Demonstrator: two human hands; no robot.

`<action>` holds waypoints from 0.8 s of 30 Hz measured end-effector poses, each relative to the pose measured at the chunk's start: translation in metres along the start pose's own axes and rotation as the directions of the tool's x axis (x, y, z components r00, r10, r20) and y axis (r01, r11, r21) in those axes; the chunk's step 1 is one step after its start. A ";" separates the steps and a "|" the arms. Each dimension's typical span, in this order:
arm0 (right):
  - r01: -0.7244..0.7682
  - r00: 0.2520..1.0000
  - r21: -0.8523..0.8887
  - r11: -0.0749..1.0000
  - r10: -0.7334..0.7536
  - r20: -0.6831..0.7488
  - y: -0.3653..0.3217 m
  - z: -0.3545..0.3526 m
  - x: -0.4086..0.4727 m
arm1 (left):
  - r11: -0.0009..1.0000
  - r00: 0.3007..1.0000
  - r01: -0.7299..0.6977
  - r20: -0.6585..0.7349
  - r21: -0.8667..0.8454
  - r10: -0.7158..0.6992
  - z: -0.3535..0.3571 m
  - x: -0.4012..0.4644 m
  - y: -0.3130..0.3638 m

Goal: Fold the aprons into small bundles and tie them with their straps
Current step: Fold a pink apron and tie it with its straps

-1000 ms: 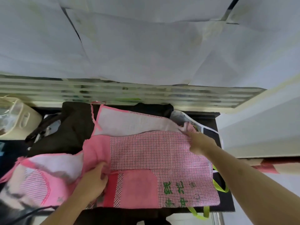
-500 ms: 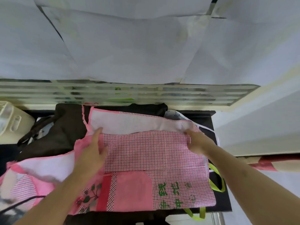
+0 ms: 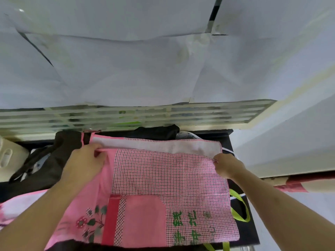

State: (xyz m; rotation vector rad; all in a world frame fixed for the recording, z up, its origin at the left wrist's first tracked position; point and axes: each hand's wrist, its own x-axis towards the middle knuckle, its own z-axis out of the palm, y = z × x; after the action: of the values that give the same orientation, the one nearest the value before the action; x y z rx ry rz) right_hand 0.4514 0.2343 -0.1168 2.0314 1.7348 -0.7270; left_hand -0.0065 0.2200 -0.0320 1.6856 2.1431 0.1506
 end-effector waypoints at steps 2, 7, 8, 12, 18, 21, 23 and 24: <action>-0.051 0.996 0.033 0.998 0.053 -0.076 0.000 -0.005 0.003 | 1.000 0.998 -0.015 -0.054 -0.007 0.014 -0.007 0.010 0.013; -0.117 0.941 0.228 0.967 0.182 -0.287 0.000 -0.024 0.012 | 0.999 0.990 0.033 -0.139 -0.008 -0.033 -0.011 0.022 0.021; -0.115 0.931 0.258 0.959 0.195 -0.309 0.000 -0.027 0.014 | 0.999 0.988 0.042 -0.149 -0.032 -0.046 -0.012 0.022 0.024; -0.108 0.934 0.393 0.913 0.229 -0.275 -0.007 -0.027 0.014 | 0.985 0.993 0.063 -0.086 -0.158 -0.077 -0.008 0.023 0.024; 0.060 0.961 0.367 0.928 0.046 -0.272 -0.050 0.005 -0.028 | 0.892 1.000 0.022 0.008 -0.451 -0.021 0.010 -0.017 0.030; 0.221 0.956 0.216 0.951 -0.168 -0.241 -0.087 0.034 -0.066 | 0.936 0.995 0.089 -0.010 -0.340 -0.098 0.021 -0.022 0.016; 0.275 0.949 0.160 0.948 -0.241 -0.201 -0.103 0.055 -0.085 | 0.939 0.957 0.239 -0.102 -0.248 -0.271 0.018 -0.019 0.010; 0.267 0.955 0.176 0.948 -0.235 -0.183 -0.108 0.061 -0.090 | 0.931 0.936 0.287 -0.140 -0.227 -0.323 0.016 -0.018 0.007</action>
State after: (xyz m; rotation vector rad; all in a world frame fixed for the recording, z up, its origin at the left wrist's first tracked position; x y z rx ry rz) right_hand 0.3267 0.1463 -0.1060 2.0677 2.1196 -0.8676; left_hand 0.0089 0.2024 -0.0402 1.2456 2.3963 0.4256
